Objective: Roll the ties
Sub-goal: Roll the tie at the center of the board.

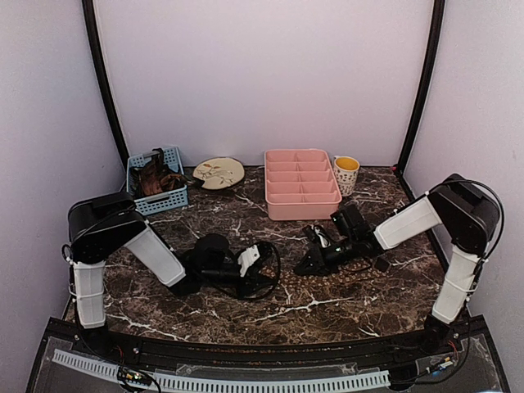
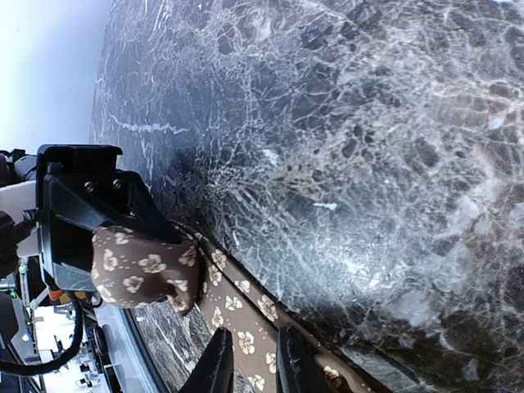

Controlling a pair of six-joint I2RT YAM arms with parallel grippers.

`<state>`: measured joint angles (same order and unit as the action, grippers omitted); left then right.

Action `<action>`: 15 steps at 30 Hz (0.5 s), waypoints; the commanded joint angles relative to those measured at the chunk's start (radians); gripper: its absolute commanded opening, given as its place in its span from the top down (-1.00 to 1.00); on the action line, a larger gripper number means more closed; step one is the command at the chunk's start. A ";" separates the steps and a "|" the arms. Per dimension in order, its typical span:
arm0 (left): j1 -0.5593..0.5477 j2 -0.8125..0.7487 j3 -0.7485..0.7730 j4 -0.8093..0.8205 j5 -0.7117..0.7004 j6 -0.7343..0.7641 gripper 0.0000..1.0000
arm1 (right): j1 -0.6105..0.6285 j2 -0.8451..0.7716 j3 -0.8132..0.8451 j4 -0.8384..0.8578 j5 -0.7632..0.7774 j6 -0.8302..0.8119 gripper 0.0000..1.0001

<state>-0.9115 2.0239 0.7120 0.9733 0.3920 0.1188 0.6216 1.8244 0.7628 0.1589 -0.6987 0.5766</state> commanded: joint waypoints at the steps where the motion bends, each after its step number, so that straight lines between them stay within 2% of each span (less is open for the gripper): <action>1: -0.004 -0.023 0.029 -0.241 -0.078 0.101 0.49 | 0.006 0.047 -0.035 -0.106 0.088 -0.005 0.61; 5: -0.015 0.002 0.054 -0.366 -0.129 0.152 0.49 | 0.013 -0.006 0.007 -0.087 0.058 0.016 0.51; 9: -0.022 0.003 0.057 -0.438 -0.168 0.170 0.49 | 0.052 -0.063 0.066 -0.056 -0.015 0.076 0.24; 15: -0.033 0.003 0.062 -0.469 -0.193 0.188 0.49 | 0.124 -0.038 0.113 0.004 -0.064 0.176 0.24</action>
<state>-0.9424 1.9968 0.7986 0.7349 0.2775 0.2699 0.7025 1.7878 0.8387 0.1268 -0.7227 0.6804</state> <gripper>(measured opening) 0.259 0.387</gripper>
